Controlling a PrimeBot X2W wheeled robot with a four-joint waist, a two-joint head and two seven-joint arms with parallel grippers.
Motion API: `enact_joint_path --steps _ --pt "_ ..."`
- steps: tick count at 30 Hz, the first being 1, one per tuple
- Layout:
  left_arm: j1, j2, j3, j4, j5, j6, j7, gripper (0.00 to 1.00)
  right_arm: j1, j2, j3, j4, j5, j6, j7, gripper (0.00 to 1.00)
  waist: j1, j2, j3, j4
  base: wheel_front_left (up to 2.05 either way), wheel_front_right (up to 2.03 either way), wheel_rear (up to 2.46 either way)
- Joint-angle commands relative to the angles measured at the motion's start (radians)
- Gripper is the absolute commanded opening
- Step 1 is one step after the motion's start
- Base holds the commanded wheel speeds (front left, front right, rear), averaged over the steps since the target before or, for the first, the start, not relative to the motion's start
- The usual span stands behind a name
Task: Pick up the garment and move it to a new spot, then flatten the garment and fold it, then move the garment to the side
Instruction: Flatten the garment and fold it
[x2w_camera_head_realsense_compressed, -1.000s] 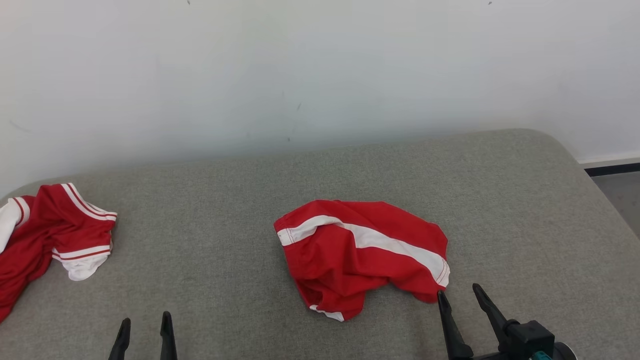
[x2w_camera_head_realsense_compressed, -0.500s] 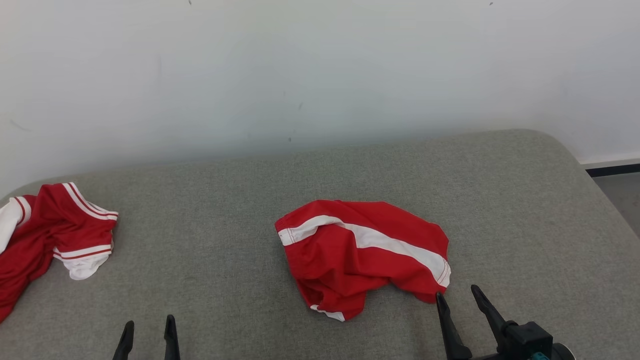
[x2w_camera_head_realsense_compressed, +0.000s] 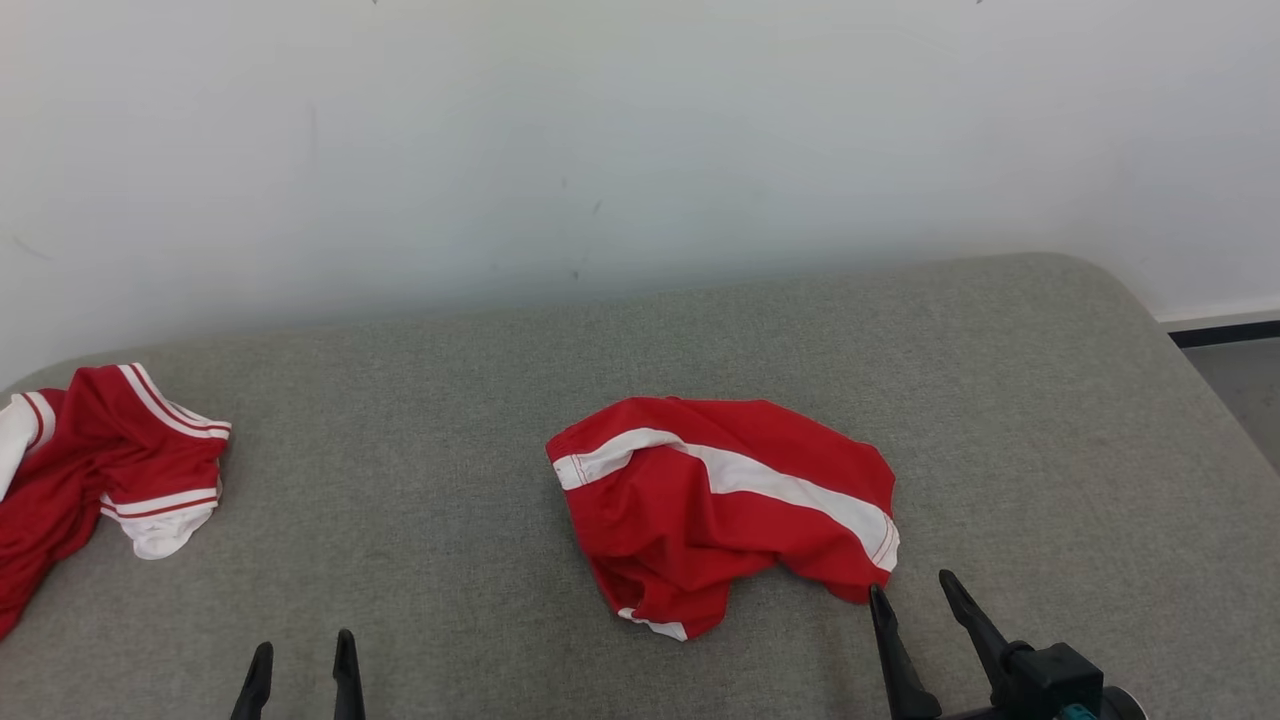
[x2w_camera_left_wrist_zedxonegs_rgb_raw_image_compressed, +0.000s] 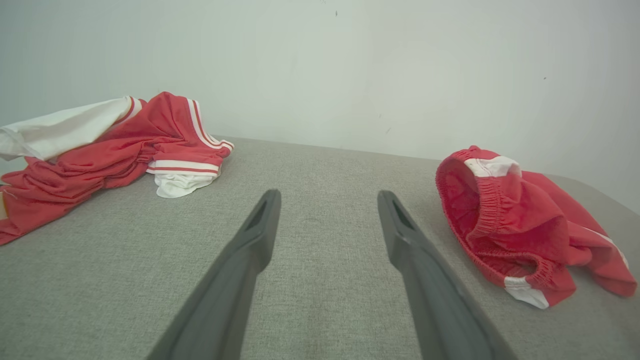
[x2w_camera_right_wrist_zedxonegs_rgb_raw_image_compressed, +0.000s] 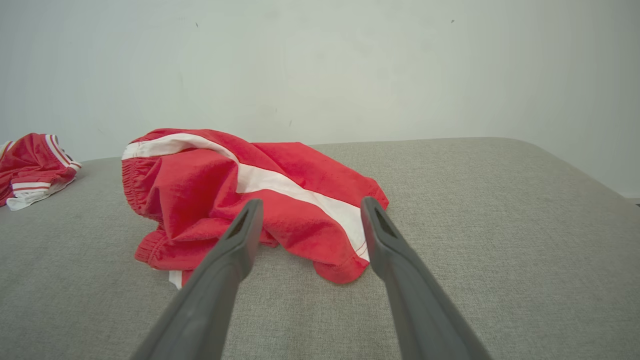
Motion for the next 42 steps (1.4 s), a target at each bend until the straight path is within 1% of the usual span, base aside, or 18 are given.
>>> enact_joint_path --steps 1,5,9,14,15,17,18,19,22,24,27,30,33,35,42 --pt "-0.001 -0.002 -0.001 0.002 0.007 -0.001 -0.001 1.00 -0.003 -0.001 0.001 0.001 0.007 -0.002 -0.004 1.00 0.0000 0.0000 0.001 -0.001 0.00 0.00 0.00" --pt "-0.004 -0.003 -0.002 0.003 0.009 0.008 -0.001 1.00 -0.004 -0.001 0.001 0.003 0.010 -0.002 -0.006 1.00 0.0000 0.0000 0.004 -0.004 0.00 0.00 0.00" --pt "-0.018 -0.004 -0.020 0.014 -0.002 0.001 -0.001 1.00 -0.007 -0.001 0.000 0.004 0.009 -0.002 -0.008 1.00 0.0000 0.0000 0.008 -0.009 0.00 0.00 0.00" --pt "-0.108 -0.004 -0.067 0.076 -0.027 -0.025 0.061 1.00 -0.018 -0.001 0.008 0.004 0.012 -0.002 -0.009 1.00 0.0000 0.0000 0.023 -0.018 0.00 0.00 0.00" --pt "-0.108 -0.004 -0.067 0.076 -0.027 -0.025 0.061 1.00 -0.018 -0.001 0.008 0.004 0.012 -0.002 -0.009 1.00 0.0000 0.0000 0.023 -0.018 0.00 0.00 0.00" --pt "-0.163 -0.005 -0.082 0.115 -0.057 -0.040 0.099 1.00 -0.021 -0.001 0.017 0.006 0.015 -0.002 -0.010 1.00 0.0000 0.0000 0.030 -0.027 0.00 0.00 0.00" --pt "-0.225 -0.005 -0.098 0.166 -0.088 -0.056 0.146 1.00 -0.027 -0.001 0.030 0.007 0.019 -0.002 -0.010 1.00 0.0000 0.0000 0.038 -0.042 0.00 0.00 0.00" --pt "-0.225 -0.005 -0.098 0.166 -0.088 -0.056 0.146 1.00 -0.027 -0.001 0.030 0.007 0.019 -0.002 -0.010 1.00 0.0000 0.0000 0.038 -0.042 0.00 0.00 0.00" --pt "-0.311 -0.005 -0.120 0.246 -0.126 -0.071 0.202 1.00 -0.036 -0.001 0.041 0.008 0.021 -0.002 -0.009 1.00 0.0000 0.0000 0.049 -0.070 0.00 0.00 0.00" --pt "-0.359 -0.006 -0.131 0.302 -0.162 -0.079 0.237 1.00 -0.039 -0.001 0.047 0.011 0.019 -0.002 -0.009 1.00 0.0000 0.0000 0.057 -0.090 0.00 0.00 0.00" --pt "-0.423 -0.006 -0.151 0.356 -0.220 -0.080 0.262 1.00 -0.042 -0.001 0.048 0.013 0.017 -0.002 -0.011 1.00 0.0000 0.0000 0.068 -0.121 0.00 0.00 0.00" --pt "-0.466 -0.006 -0.167 0.401 -0.267 -0.076 0.266 1.00 -0.046 -0.001 0.052 0.013 0.016 -0.002 -0.013 1.00 0.0000 0.0000 0.077 -0.148 0.00 0.00 0.00" --pt "-0.500 -0.005 -0.179 0.453 -0.283 -0.061 0.284 1.00 -0.050 -0.001 0.056 0.016 0.018 -0.002 -0.014 1.00 0.0000 0.0000 0.083 -0.169 0.00 0.00 0.00" --pt "-0.523 -0.006 -0.180 0.481 -0.294 -0.061 0.290 1.00 -0.052 -0.001 0.061 0.018 0.024 -0.002 -0.015 1.00 0.0000 0.0000 0.085 -0.183 0.00 0.00 0.00" --pt "-0.582 -0.005 -0.198 0.548 -0.342 -0.079 0.259 1.00 -0.058 -0.001 0.064 0.025 0.022 -0.002 -0.018 1.00 0.0000 0.0000 0.085 -0.205 0.00 0.00 0.00"
